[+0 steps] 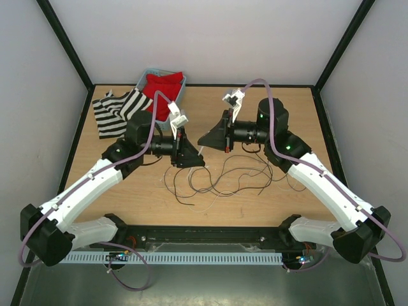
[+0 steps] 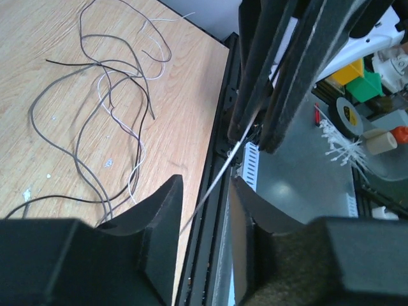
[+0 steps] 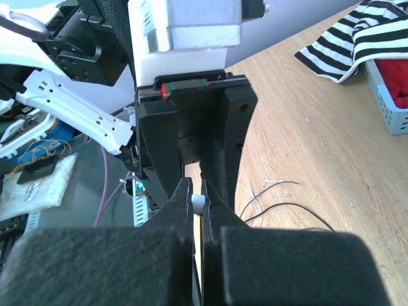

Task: Zip-tie the wires
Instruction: Adjust the ribbon.

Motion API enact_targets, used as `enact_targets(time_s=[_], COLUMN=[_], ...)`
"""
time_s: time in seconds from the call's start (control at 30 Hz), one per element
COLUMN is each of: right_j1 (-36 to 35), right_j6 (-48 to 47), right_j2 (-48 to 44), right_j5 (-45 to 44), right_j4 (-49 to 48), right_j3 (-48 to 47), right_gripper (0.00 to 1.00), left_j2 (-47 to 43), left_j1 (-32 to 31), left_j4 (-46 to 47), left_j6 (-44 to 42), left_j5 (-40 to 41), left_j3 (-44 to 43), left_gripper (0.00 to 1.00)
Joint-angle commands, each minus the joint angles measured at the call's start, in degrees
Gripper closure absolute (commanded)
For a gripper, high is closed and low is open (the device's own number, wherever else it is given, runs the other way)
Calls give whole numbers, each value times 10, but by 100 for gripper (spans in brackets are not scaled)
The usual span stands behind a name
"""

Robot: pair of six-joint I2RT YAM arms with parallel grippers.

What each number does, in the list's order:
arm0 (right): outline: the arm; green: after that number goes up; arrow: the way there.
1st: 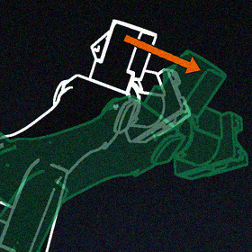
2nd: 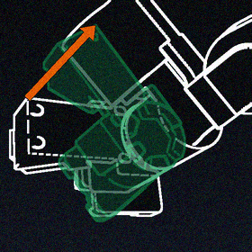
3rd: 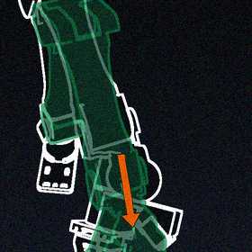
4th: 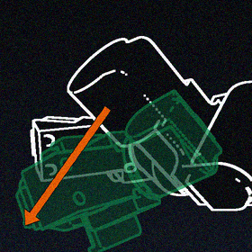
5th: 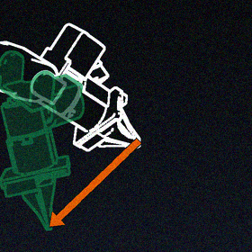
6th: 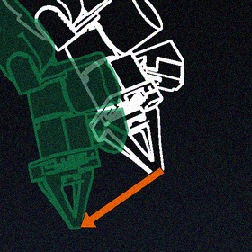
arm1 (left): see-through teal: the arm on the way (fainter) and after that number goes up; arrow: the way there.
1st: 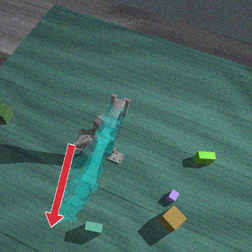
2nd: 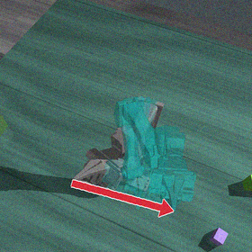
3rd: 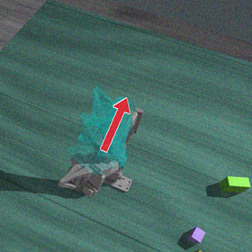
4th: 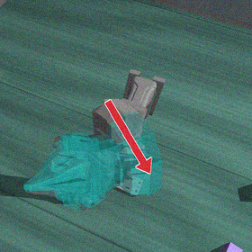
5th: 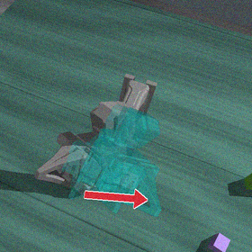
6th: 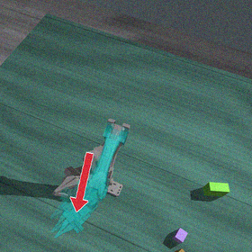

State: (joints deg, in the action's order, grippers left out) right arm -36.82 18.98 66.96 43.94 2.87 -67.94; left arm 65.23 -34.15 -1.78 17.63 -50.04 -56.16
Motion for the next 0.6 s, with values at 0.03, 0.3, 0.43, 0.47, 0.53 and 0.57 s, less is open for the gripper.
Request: enact_targets(time_s=[0.03,0.3,0.43,0.47,0.53,0.57], right_j1=[2,3,2,3,1,2], right_j6=[2,17,66,75,83,85], right_j2=[-17,-16,-34,-38,-39,-38], right_j5=[-30,-64,-64,-64,-65,-66], right_j4=[-29,-40,-120,-135,-150,-153], right_j3=[-7,10,65,76,88,93], right_gripper=[100,69,49,46,42,42], left_j2=[-7,-23,-37,-40,-43,-44], left_j1=[-4,-5,-6,-6,-6,-7], left_j4=[11,16,58,71,91,98], left_j6=[-14,10,40,48,61,67], left_j5=[0,62,90,93,96,96], left_j3=[15,23,30,31,32,32], left_gripper=[85,100,100,100,100,100])
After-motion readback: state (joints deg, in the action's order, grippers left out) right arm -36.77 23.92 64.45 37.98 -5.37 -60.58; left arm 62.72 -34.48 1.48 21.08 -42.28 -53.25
